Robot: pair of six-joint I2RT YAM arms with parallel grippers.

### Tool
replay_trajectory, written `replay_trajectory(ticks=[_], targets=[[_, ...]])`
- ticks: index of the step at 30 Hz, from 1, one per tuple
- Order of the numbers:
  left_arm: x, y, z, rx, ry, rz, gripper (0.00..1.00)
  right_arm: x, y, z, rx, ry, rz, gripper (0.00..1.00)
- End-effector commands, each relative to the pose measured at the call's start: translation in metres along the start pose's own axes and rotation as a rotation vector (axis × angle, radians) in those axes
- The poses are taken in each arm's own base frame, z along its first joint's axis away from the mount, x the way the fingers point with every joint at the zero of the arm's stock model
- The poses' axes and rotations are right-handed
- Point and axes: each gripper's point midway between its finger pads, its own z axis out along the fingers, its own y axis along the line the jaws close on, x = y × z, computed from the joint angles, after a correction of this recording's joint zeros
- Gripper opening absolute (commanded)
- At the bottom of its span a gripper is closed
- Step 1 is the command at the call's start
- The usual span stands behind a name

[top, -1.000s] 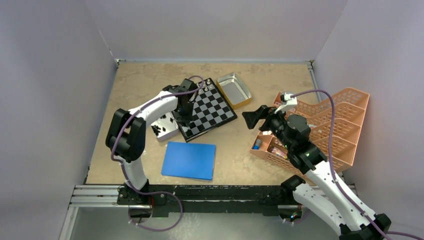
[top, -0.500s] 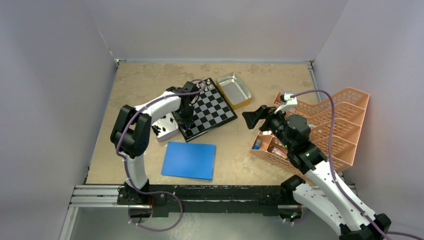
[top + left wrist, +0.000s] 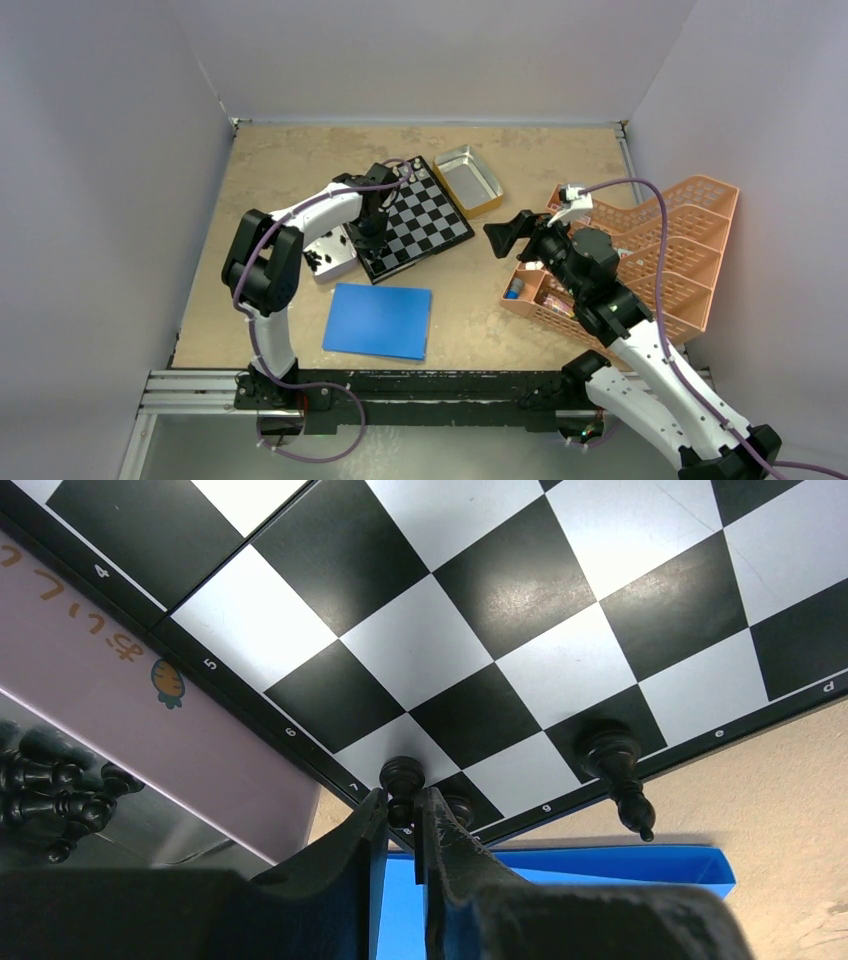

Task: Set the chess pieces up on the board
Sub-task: Place the chess piece on the chessboard.

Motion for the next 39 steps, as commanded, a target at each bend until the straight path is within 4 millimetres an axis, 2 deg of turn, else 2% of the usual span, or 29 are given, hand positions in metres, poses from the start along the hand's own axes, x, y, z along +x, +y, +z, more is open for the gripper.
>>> replay_trajectory(ticks=[1,9,21,33,39], targets=[[-0.014,0.0,-0.005,-0.009,-0.036,0.016,0.16,-0.03,0.012,-0.002,-0.028,-0.088,-0.012,0.96],[-0.016,0.005,-0.004,-0.039,-0.047,0.011,0.16,-0.027,0.01,-0.001,-0.024,-0.083,-0.013,0.96],[-0.018,0.001,-0.006,-0.013,-0.05,0.026,0.17,-0.029,0.011,-0.001,-0.027,-0.09,-0.014,0.96],[-0.026,-0.006,-0.016,0.018,-0.073,0.027,0.18,-0.029,0.015,0.003,-0.045,-0.085,-0.012,0.96],[-0.028,-0.002,-0.028,0.005,-0.098,0.02,0.21,-0.029,0.014,0.003,-0.04,-0.085,-0.011,0.96]])
